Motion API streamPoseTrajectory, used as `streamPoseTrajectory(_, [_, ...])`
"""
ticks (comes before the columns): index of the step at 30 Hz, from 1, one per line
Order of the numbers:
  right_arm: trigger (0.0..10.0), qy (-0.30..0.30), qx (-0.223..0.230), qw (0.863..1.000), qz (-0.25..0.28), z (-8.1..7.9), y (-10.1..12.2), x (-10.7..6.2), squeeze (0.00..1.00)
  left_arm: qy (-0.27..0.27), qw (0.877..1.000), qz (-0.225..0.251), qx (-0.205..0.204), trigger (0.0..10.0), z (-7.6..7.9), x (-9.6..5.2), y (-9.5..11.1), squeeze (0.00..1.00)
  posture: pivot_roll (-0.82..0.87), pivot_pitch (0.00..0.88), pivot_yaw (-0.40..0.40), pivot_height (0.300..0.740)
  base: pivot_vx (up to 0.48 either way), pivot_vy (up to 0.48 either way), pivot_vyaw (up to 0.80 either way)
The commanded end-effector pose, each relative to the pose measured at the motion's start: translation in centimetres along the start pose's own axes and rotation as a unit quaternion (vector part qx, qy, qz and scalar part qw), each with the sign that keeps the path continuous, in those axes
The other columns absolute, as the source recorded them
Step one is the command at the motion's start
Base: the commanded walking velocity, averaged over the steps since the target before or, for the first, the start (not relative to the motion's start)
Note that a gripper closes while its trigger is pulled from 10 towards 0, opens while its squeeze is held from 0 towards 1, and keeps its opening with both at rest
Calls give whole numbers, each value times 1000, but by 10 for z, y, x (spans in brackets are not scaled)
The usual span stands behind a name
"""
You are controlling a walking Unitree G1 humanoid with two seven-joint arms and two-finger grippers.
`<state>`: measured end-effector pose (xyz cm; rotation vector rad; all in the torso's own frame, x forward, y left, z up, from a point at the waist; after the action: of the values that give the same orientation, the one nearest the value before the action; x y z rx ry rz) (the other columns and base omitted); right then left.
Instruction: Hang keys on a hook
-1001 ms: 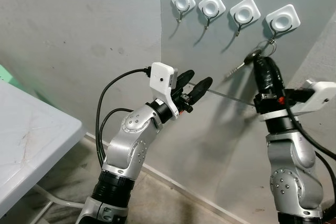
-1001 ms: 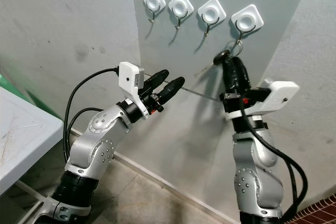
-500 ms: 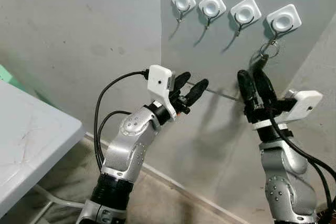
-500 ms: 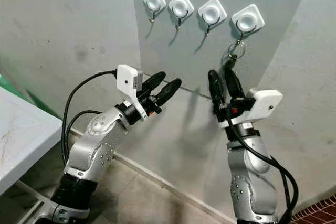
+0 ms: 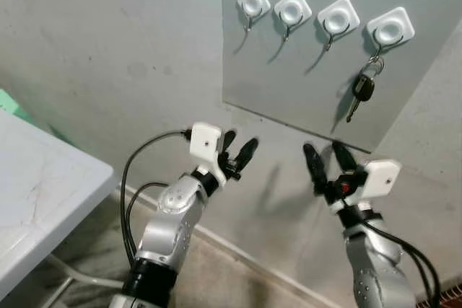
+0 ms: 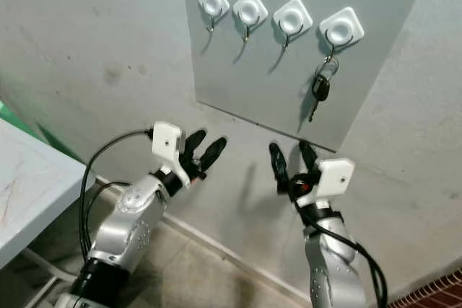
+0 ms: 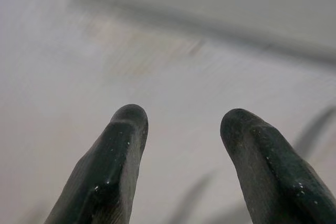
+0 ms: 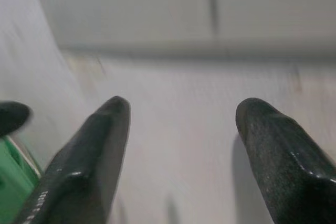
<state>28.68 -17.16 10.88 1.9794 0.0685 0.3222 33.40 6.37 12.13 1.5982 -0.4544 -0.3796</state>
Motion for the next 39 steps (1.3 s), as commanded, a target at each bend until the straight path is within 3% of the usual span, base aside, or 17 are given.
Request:
streamPoseTrajectory(1, [10000, -11, -8, 1000, -14, 5, -9, -4, 392, 27, 999, -21, 4, 10000, -8, -5, -15, 0, -10, 44, 24, 740, 0, 0, 0])
streamPoseTrajectory(2, [10000, -15, -12, 1000, -21, 8, -13, -6, 86, 31, 999, -28, 4, 10000, -9, -6, -20, 0, -6, 36, 23, 740, 0, 0, 0])
streamPoseTrajectory(3, [10000, -25, -7, 999, -38, 13, -23, -10, 0, 35, 998, -54, 5, 10000, -10, -10, -34, 0, -3, 31, 23, 740, 0, 0, 0])
streamPoseTrajectory(5, [10000, -37, -8, 998, -48, 18, -30, -14, 0, 39, 997, -69, -1, 10000, -11, -13, -46, 0, -3, 26, 22, 740, 0, 0, 0])
streamPoseTrajectory(7, [10000, -65, -30, 995, -75, 29, -47, -22, 0, 75, 990, -122, -6, 10000, -18, -27, -76, 0, -6, 18, 25, 740, 0, 0, 0])
streamPoseTrajectory(8, [10000, -65, -30, 995, -75, 29, -47, -22, 0, 75, 990, -122, -6, 10000, -18, -27, -76, 0, -6, 18, 25, 740, 0, 0, 0])
streamPoseTrajectory(10, [10000, -100, -32, 988, -113, 43, -65, -34, 0, 112, 978, -173, -39, 10000, -23, -46, -104, 0, -7, 13, 29, 740, 0, 0, 0])
streamPoseTrajectory(13, [10000, -131, -42, 977, -162, 56, -84, -49, 0, 99, 971, -218, 14, 10000, -18, -62, -124, 0, -9, 13, 34, 740, 0, 0, 0])
streamPoseTrajectory(15, [10000, -143, -46, 974, -171, 59, -87, -53, 0, 94, 968, -230, 18, 10000, -16, -65, -129, 0, -8, 13, 35, 740, 0, 0, 0])
streamPoseTrajectory(16, [10000, -169, -48, 964, -199, 66, -97, -63, 0, 95, 962, -255, 15, 10000, -12, -72, -138, 0, -6, 17, 38, 740, 0, 0, 0])
streamPoseTrajectory(17, [10000, -169, -48, 964, -199, 66, -97, -63, 0, 95, 962, -255, 15, 10000, -12, -72, -138, 0, -6, 17, 38, 740, 0, 0, 0])
streamPoseTrajectory(18, [10000, -189, -48, 952, -236, 71, -107, -74, 0, 82, 957, -278, -2, 10000, -5, -79, -147, 0, -7, 20, 38, 740, 0, 0, 0])
streamPoseTrajectory(23, [10000, -234, -45, 924, -299, 78, -125, -101, 0, 58, 945, -321, -30, 10000, 8, -92, -163, 0, -6, 19, 42, 740, 0, 0, 0])
streamPoseTrajectory(25, [10000, -243, -34, 908, -339, 78, -136, -119, 0, 51, 935, -352, -22, 10000, 13, -101, -172, 0, -7, 19, 43, 740, 0, 0, 0])
streamPoseTrajectory(32, [10000, -267, -70, 876, -395, 81, -147, -145, 0, 45, 926, -372, -33, 10000, 15, -116, -181, 0, -14, 24, 45, 740, 0, 0, 0])
streamPoseTrajectory(38, [10000, -294, -67, 843, -446, 81, -157, -177, 0, 59, 902, -424, -48, 10000, 14, -150, -199, 0, -29, 35, 46, 740, 0, 0, 0])
streamPoseTrajectory(39, [10000, -294, -67, 843, -446, 81, -157, -177, 0, 59, 902, -424, -48, 10000, 14, -150, -199, 0, -29, 35, 46, 740, 0, 0, 0])
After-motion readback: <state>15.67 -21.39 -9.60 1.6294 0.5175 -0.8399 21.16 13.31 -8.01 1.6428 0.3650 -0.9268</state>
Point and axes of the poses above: a point about 5 cm out from each wrist's last joint towards the gripper, its own x axis pointing out of the wrist towards the gripper, its own y axis along the axis of the wrist's last joint, z = x × y, the point moved 1 cm from there along x, pointing out of the wrist towards the gripper, and after that the axes turned 14 degrees about x, right-handed, at the moved point
